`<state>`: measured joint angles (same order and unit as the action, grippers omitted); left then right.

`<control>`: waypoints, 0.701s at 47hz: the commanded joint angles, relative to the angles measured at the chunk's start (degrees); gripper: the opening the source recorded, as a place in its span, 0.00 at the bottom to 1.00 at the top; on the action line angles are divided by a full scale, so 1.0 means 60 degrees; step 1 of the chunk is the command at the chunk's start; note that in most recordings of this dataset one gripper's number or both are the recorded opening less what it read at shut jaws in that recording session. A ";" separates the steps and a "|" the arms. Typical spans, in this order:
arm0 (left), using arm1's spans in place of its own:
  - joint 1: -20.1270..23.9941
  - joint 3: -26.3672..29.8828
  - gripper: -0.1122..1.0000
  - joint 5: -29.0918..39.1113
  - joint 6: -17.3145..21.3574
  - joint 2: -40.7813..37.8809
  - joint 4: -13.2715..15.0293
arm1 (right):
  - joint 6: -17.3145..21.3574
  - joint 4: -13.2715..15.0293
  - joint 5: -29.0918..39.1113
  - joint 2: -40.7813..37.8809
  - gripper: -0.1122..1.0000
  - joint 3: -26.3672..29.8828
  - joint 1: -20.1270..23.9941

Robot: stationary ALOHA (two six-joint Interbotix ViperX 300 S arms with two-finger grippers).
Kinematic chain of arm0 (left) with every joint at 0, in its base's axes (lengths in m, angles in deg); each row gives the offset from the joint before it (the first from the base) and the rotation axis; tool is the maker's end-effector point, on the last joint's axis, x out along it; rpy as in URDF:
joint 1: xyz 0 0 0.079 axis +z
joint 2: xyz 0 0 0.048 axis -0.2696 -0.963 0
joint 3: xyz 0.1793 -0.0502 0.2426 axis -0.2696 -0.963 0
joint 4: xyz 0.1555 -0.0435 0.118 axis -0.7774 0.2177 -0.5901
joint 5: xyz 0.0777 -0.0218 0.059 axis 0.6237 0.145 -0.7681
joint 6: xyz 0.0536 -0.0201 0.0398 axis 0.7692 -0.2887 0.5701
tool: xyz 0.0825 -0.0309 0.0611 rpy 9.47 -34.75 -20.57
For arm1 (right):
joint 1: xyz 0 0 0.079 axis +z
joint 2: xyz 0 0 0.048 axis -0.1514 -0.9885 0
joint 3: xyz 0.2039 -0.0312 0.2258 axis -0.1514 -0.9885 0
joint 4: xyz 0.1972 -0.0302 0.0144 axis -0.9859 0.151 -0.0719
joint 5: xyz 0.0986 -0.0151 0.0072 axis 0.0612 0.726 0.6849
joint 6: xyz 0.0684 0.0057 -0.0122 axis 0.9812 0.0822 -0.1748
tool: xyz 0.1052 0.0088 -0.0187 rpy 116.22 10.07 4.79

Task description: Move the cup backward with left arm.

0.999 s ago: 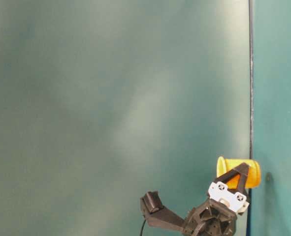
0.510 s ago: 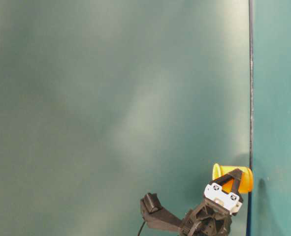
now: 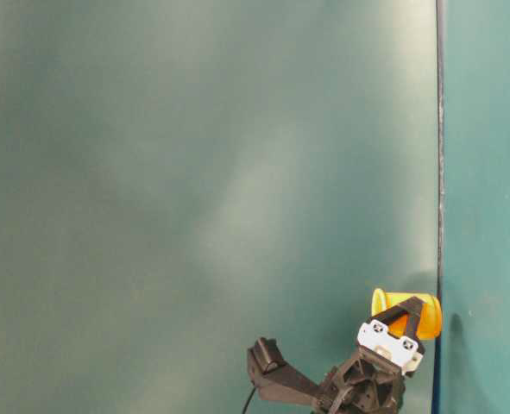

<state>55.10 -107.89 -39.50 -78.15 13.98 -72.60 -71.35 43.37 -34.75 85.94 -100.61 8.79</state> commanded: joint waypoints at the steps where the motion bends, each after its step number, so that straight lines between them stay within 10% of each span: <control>1: 0.0103 0.0176 0.68 -0.0029 0.0015 0.0117 -0.0015 | 0.0000 -0.0015 -0.0044 -0.0044 0.10 0.0337 0.0000; 33: 0.0205 0.0176 0.68 0.0073 0.0366 0.0103 -0.0015 | 0.0000 -0.0015 -0.0029 -0.0059 0.10 0.0352 0.0000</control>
<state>56.07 -107.89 -38.79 -76.04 13.98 -72.60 -71.35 43.37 -34.66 85.94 -100.26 8.79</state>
